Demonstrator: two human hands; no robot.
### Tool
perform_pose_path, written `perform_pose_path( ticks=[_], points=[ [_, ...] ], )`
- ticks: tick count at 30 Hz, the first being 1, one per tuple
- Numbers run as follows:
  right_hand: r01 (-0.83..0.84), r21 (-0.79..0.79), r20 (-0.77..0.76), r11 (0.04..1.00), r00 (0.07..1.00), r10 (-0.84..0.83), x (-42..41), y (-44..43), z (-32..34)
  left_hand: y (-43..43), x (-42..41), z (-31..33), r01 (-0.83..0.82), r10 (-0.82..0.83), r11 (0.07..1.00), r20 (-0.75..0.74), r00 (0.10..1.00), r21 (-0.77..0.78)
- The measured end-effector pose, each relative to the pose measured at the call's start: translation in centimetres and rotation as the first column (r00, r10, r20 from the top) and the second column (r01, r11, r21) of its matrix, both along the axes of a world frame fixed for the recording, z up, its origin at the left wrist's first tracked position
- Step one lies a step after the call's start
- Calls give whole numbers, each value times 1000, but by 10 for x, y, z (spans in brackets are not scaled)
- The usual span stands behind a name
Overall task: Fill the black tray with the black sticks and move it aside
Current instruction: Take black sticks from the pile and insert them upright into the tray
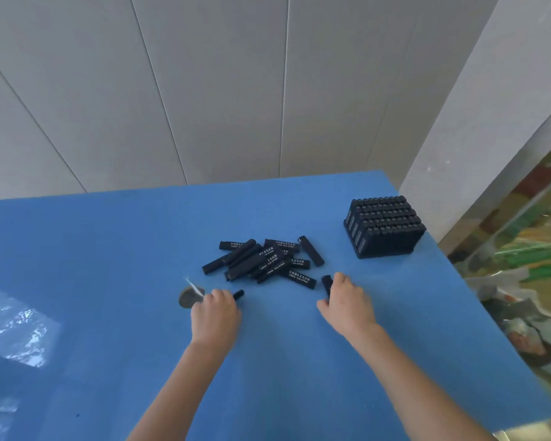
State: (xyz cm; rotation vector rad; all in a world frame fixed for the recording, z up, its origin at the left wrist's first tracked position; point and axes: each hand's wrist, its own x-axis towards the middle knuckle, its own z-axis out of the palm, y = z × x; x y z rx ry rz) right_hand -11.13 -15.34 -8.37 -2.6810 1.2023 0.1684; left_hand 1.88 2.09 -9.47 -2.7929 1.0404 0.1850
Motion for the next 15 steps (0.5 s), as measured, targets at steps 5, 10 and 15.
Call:
perform_pose_path(
  ticks=[5, 10, 15],
  points=[
    [15, 147, 112, 989, 993, -32, 0, -17, 8, 3, -1, 10, -178, 158, 956, -103, 982, -232],
    [-53, 80, 309, 995, 951, 26, 35, -37, 21, -31, 26, 29, -97, 75, 908, -70, 995, -407],
    [-77, 110, 151, 991, 987, 60, 63, -43, 16, -53, 37, 33, -93, 56, 953, -137, 989, -287]
  ],
)
